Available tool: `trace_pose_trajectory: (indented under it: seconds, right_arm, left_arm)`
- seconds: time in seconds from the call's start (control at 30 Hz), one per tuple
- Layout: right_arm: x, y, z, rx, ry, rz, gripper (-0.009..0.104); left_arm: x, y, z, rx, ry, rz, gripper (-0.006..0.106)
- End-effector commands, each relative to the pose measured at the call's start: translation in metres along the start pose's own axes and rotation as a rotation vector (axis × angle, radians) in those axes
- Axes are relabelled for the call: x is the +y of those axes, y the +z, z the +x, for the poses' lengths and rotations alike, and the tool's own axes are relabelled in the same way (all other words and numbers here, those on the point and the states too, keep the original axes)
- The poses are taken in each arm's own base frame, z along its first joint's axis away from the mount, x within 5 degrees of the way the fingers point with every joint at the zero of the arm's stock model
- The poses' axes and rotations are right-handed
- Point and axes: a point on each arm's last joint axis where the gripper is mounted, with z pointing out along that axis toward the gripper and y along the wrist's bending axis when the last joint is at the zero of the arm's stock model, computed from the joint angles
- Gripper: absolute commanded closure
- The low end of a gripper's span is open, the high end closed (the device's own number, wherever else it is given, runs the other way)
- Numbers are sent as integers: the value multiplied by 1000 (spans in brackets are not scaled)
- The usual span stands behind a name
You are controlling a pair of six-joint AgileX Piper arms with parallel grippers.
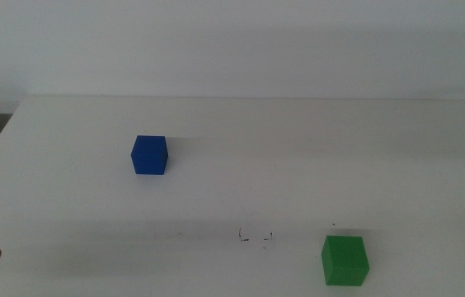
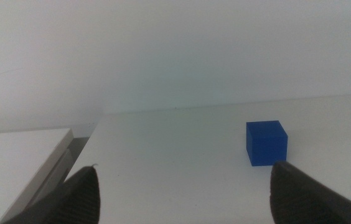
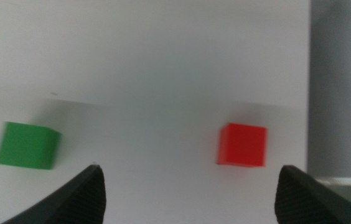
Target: Stack red cubes first, then green, then blue cubes in a specific spot.
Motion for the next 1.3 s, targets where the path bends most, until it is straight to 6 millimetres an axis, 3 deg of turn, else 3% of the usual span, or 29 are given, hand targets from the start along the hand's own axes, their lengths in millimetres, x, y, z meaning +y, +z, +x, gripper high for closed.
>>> trace_pose_trajectory:
  seconds: [0.0, 0.17, 0.4, 0.73, 1.07, 1.2, 1.27]
  right_arm:
    - [-12, 6, -2, 20, -4, 35, 17]
    - [-31, 27, -6, 80, 85, 7, 17]
    - [-47, 64, -9, 210, -102, -2, 17]
    - [-78, 137, 7, 252, -78, 83, 17]
    - [-84, 185, 18, 313, -46, 45, 16]
    - [-85, 197, 20, 334, -44, 35, 2]
    - [-85, 201, 23, 345, -43, 30, 2]
  left_arm:
    - [0, 0, -1, -16, -5, -3, 7]
    - [0, 0, -1, -16, -3, -3, 7]
    - [0, 0, -1, -16, -3, -3, 7]
    - [0, 0, -1, -16, -3, -3, 7]
    - [0, 0, -1, -16, -3, -3, 7]
    - [0, 0, -1, -16, -3, -3, 7]
    - [0, 0, -1, -16, -3, -3, 7]
